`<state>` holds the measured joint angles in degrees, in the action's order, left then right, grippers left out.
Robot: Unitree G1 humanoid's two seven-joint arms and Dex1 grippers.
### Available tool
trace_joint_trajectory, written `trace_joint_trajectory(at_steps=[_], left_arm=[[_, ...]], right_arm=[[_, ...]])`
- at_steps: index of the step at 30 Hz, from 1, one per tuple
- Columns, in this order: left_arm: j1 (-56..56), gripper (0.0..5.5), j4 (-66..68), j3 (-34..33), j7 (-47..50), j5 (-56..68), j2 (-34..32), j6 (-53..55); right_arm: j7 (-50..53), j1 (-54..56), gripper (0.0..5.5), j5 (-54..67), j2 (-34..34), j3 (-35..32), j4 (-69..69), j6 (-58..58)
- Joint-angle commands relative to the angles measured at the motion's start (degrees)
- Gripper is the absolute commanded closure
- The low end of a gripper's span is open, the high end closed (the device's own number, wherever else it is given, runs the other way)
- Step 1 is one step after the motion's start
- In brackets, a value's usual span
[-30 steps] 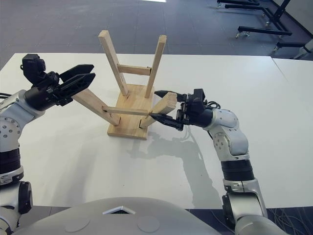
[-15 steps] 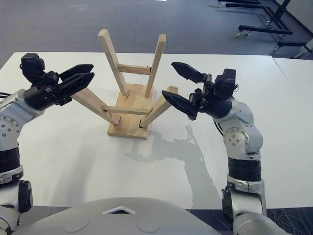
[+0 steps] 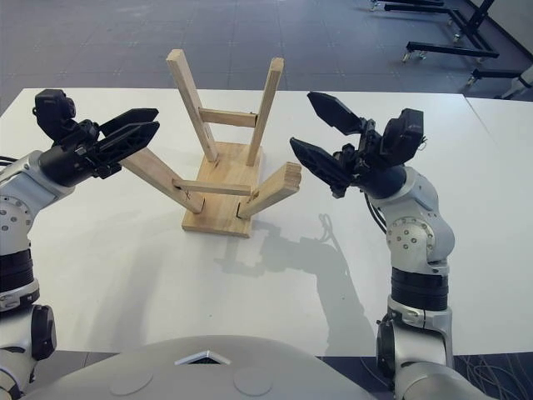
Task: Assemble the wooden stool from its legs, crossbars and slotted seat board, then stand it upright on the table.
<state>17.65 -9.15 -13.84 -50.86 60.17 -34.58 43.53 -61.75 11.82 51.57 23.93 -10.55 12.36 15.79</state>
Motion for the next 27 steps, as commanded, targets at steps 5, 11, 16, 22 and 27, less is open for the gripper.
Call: trace_joint_trajectory(at_steps=[5, 11, 16, 22, 27], left_arm=[[3.9, 2.56, 0.2, -2.0, 1.5, 2.0, 0.3, 1.2], [3.7, 2.56, -0.3, -2.4, 1.8, 2.6, 0.5, 1.6], [4.3, 2.56, -2.8, -4.0, 3.0, 4.6, 0.8, 1.5], [4.2, 2.56, -9.2, -8.1, 7.9, 11.4, 0.8, 1.5], [0.8, 2.56, -14.1, -11.6, 12.1, 17.3, -0.1, 1.8]], right_arm=[[-1.8, -1.2, 1.08, -5.5, 0.4, 3.3, -1.5, -2.2], [0.4, 0.9, 1.08, -4.0, -1.0, 1.7, -1.4, -3.0], [1.7, 3.0, 1.08, -4.6, -1.7, 1.1, -2.2, -3.6], [1.3, 1.8, 1.08, -0.2, -0.2, -0.6, 0.9, -0.2], [0.7, 0.0, 1.08, 2.4, 2.0, -1.1, 4.0, 3.5]])
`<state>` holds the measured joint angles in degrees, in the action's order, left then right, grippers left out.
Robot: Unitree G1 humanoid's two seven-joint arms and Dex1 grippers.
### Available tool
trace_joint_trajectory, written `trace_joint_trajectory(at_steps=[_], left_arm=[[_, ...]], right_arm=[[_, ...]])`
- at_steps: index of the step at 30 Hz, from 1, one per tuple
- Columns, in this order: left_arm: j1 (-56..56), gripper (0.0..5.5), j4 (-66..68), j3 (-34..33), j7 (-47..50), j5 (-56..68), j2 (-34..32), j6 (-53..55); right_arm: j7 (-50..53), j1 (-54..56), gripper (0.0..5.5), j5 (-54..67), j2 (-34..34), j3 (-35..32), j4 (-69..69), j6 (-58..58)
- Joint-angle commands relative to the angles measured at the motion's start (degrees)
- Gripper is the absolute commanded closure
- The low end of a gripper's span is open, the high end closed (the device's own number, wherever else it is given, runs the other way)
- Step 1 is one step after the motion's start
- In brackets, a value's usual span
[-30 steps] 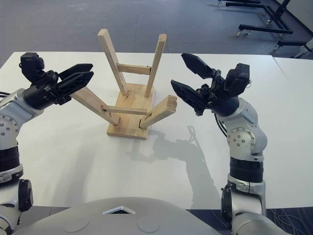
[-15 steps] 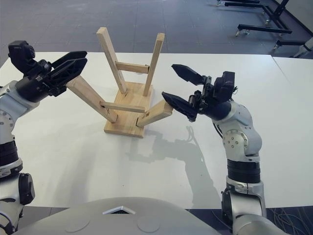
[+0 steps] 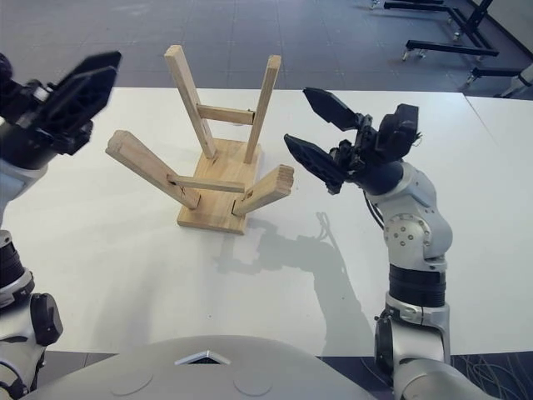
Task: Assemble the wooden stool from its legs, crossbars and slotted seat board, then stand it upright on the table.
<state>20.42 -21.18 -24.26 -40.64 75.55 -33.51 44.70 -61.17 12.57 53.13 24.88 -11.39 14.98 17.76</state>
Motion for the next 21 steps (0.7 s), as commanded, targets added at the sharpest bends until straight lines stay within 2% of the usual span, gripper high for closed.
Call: trace_joint_trajectory(at_steps=[1, 6, 13, 21], left_arm=[[-2.3, 2.56, -2.1, -1.2, 2.2, 2.1, -1.3, 0.5], [-3.2, 2.56, -4.6, -0.9, 4.5, 6.4, -2.3, 1.3], [-12.9, 2.56, -13.8, -2.2, 8.5, 15.6, -7.2, 3.6], [-20.4, 2.56, -18.1, 7.0, 10.5, 16.1, -9.5, 6.1]], right_arm=[[0.2, -0.8, 1.08, 0.6, 1.1, -0.1, 1.4, 1.7], [0.6, -0.9, 1.08, -2.3, 0.5, 1.7, 0.4, 0.6], [1.8, -4.3, 1.08, -3.9, 0.1, 2.0, 3.1, -0.3], [4.7, -5.6, 1.08, -4.5, -1.2, 2.3, 5.5, -1.3]])
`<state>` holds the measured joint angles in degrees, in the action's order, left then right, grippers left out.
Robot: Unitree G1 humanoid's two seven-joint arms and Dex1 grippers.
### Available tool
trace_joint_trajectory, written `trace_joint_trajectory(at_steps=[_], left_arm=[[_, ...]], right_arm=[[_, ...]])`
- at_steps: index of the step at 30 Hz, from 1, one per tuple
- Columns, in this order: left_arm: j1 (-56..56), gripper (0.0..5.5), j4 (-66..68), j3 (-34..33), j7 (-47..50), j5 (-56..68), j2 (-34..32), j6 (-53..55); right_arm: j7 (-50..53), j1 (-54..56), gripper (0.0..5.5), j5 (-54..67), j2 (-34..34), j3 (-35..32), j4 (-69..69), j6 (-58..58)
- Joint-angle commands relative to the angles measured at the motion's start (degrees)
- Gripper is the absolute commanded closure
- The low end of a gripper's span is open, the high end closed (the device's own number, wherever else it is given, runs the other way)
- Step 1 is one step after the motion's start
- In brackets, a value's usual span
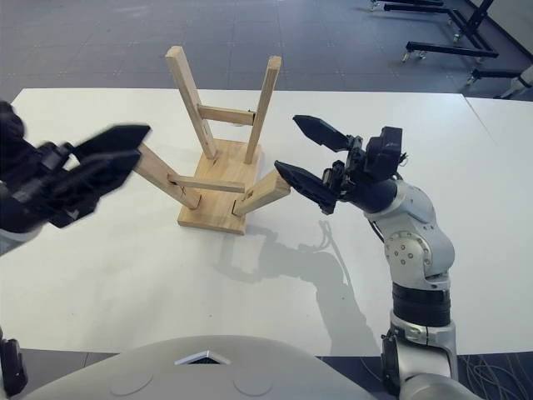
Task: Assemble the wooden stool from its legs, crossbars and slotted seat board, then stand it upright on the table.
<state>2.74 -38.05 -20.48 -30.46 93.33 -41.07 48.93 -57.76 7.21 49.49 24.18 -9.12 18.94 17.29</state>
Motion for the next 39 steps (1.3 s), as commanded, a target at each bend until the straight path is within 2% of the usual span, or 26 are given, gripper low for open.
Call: trace_joint_trajectory(at_steps=[1, 6, 14, 19, 28, 32, 39], left_arm=[[-3.7, 2.56, -1.4, 4.1, 0.3, -2.1, -2.4, 2.3], [-6.8, 2.56, -1.5, 8.7, 0.9, -5.2, -2.7, 2.6], [-5.0, 2.56, 0.1, 17.8, 7.8, -17.6, 4.4, -0.5], [-8.0, 2.56, -2.4, 19.9, 15.6, -21.7, 8.0, -1.2], [-14.0, 2.56, -9.7, 23.1, 26.4, -22.0, 10.4, -0.8], [-14.4, 2.56, -10.4, 25.0, 32.9, -26.7, 13.5, -2.0], [-15.1, 2.56, -11.4, 28.0, 36.7, -32.6, 16.5, -2.3]], right_arm=[[1.7, -0.3, 1.08, -1.0, -0.6, 0.0, 1.9, -1.1], [3.1, -0.6, 1.08, -2.0, -0.4, 0.6, 2.7, -1.3], [2.9, 3.7, 1.08, -4.5, 1.4, 2.2, -0.5, -0.5], [3.9, 4.4, 1.08, -2.9, 1.9, 2.1, 1.6, 0.9], [6.0, 3.5, 1.08, 1.0, 3.8, 0.9, 4.9, 6.1], [5.5, 4.6, 1.08, 2.0, 4.6, 1.2, 4.1, 8.1], [6.1, 6.6, 1.08, 3.7, 4.5, 1.3, 4.5, 10.6]])
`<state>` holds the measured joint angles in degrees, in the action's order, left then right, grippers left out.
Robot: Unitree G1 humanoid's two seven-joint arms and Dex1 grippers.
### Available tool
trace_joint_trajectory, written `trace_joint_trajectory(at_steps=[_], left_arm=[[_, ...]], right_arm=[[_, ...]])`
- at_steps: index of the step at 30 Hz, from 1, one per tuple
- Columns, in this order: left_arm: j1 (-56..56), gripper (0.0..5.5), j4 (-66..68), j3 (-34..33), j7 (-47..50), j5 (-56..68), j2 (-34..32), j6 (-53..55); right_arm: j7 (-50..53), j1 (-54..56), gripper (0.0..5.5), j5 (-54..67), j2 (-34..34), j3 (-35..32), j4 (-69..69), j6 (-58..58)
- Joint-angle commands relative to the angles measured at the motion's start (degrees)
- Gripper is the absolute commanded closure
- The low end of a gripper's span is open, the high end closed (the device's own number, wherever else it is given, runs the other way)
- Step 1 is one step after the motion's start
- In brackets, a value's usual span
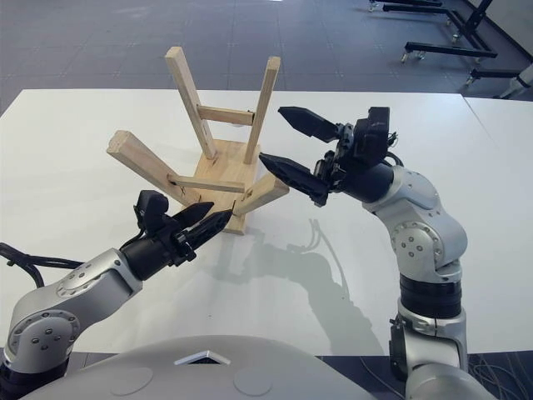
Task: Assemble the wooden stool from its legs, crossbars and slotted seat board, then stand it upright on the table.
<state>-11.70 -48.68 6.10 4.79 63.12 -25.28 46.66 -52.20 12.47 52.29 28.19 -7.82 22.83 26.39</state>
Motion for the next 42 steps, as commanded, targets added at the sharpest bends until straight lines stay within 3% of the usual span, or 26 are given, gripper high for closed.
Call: trace_joint_trajectory(at_steps=[1, 29, 42], left_arm=[[-0.7, 2.56, -0.8, 2.3, 1.5, -3.7, 0.6, 0.3], [0.2, 2.56, 8.8, 12.0, 5.8, -37.2, 14.3, -3.7], [2.2, 2.56, 14.4, 13.4, 3.9, -44.3, 22.0, -5.3]], right_arm=[[0.8, 1.3, 1.08, 1.0, 0.4, 0.0, 1.0, 1.6], [1.7, 4.2, 1.08, -3.5, 1.5, 2.2, -2.8, 1.8], [1.1, 5.2, 1.08, -7.4, 1.6, 4.9, -4.1, 1.7]])
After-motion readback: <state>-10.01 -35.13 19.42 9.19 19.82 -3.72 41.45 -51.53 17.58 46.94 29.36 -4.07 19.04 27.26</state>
